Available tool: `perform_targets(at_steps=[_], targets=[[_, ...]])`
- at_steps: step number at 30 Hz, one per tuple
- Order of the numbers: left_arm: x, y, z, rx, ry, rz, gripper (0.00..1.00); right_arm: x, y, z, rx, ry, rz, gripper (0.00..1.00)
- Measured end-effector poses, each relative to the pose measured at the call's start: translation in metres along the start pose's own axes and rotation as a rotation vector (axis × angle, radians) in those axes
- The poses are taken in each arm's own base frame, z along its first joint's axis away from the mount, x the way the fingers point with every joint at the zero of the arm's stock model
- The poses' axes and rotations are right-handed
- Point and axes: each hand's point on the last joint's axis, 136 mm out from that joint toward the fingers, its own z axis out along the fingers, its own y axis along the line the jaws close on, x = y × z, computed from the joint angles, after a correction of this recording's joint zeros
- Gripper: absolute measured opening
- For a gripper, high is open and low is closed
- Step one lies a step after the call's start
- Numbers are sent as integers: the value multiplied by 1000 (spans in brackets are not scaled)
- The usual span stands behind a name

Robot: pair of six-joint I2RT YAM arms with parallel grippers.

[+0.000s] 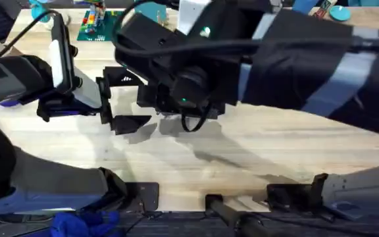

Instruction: Unzip the bag, pick up the pens from the table one at a time and place them inside, then zip the bag closed.

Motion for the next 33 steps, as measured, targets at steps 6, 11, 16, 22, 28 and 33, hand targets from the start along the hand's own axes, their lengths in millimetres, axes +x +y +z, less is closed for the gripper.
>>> perform_targets(at_steps=[6, 11, 16, 22, 28, 33], targets=[[0, 0, 0, 0, 0, 0, 993, 3, 13, 21, -110, 36, 16, 990], [0, 0, 0, 0, 0, 0, 993, -1, 23, 34, -179, 27, 23, 990], [0, 0, 0, 0, 0, 0, 993, -7, 30, 44, -237, 1, 36, 991], [0, 0, 0, 0, 0, 0, 993, -16, 38, 47, -282, -27, 52, 992], [0, 0, 0, 0, 0, 0, 993, -21, 40, 60, -281, -32, 63, 992], [0, 0, 0, 0, 0, 0, 993, -22, 40, 71, -271, -31, 68, 984]])
